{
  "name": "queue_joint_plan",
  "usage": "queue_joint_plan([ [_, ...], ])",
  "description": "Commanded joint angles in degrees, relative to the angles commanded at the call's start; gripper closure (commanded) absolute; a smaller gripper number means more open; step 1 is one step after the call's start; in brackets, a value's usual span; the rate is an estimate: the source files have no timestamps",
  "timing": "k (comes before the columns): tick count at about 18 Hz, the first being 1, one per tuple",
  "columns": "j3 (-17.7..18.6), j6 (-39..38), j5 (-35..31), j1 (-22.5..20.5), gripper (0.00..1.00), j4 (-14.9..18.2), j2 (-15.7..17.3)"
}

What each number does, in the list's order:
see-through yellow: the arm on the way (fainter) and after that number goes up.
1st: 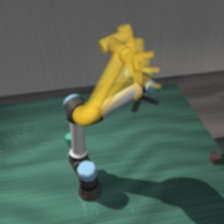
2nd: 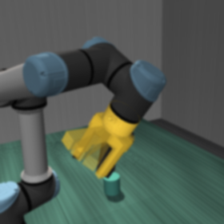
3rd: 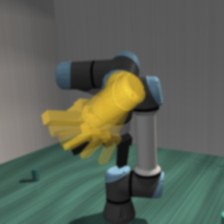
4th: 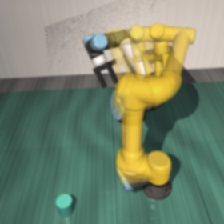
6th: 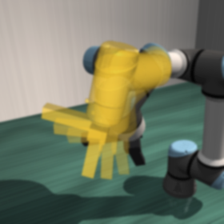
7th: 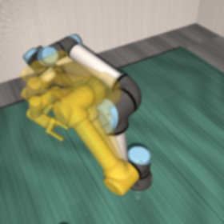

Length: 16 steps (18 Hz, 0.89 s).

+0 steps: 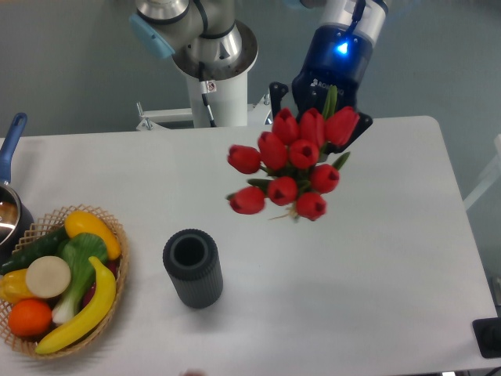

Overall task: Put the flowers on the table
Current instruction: 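Lift the red tulip bunch with the gripper away from the black vase, then lower the held tulips toward the open table surface beside the vase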

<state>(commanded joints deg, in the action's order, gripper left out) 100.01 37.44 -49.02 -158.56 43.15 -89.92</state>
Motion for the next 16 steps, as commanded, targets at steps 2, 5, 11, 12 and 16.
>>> queue_joint_plan([
  [2, 1.06, 0.09, -3.79, 0.09, 0.62, 0.0, 0.53],
  [5, 2.46, 1.31, -8.36, 0.09, 0.62, 0.09, 0.97],
  [11, 5.37, 10.27, -20.83, 0.18, 0.62, 3.42, 0.54],
  [12, 5.37, 11.07, -23.2, 0.18, 0.62, 4.38, 0.27],
  [16, 5.89, 15.28, -31.38, 0.88, 0.62, 6.59, -1.75],
])
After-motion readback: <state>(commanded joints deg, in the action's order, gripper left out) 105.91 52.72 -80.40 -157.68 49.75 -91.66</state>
